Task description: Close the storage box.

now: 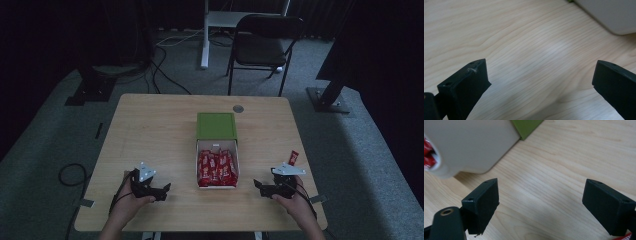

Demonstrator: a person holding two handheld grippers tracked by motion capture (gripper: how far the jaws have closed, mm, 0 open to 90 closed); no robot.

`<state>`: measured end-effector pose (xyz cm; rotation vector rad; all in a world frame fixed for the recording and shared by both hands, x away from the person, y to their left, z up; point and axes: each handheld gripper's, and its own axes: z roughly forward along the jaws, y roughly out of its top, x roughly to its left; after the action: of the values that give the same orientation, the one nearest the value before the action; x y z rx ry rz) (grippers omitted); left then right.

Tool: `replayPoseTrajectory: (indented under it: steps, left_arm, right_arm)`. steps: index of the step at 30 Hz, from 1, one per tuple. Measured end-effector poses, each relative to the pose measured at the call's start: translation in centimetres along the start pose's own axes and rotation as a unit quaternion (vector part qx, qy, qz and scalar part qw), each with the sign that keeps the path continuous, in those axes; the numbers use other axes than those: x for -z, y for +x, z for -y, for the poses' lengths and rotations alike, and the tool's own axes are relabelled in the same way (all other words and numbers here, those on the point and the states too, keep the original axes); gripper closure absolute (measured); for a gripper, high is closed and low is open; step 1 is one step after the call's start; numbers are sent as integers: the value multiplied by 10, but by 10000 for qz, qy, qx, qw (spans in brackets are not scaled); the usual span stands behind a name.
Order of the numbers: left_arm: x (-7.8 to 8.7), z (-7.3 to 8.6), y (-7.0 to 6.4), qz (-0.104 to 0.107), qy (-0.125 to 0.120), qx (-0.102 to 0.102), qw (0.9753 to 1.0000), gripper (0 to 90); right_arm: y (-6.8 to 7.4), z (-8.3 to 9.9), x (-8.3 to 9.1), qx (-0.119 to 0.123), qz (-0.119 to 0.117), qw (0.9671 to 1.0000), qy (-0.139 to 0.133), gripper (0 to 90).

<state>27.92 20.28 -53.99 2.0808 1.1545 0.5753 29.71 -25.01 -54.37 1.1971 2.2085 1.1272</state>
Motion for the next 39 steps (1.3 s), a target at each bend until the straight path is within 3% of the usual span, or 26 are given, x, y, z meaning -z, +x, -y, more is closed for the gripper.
replayPoseTrajectory:
  steps: [10, 13, 16, 23, 29, 39]
  left_arm:
    - [10, -22, -23, 382, -434, -250, 9980, 12]
    - [12, -27, -29, 634, -547, -205, 9963, 12]
    - [13, -33, -37, 711, -594, -365, 9950, 12]
    - [13, -47, -53, 931, -871, -515, 9905, 11]
    - [8, -52, -58, 955, -886, -623, 9895, 12]
    - [-3, -58, -59, 892, -901, -514, 9906, 12]
  right_arm:
    - [11, -14, 12, 64, -183, 9993, -321, 131]
    - [15, -19, 14, 144, -271, 9987, -409, 131]
    - [20, -24, 16, 149, -369, 9978, -534, 131]
    - [29, -32, 15, 229, -573, 9959, -657, 131]
    - [36, -38, 12, 238, -723, 9944, -733, 132]
    - [38, -44, 2, 267, -721, 9945, -706, 134]
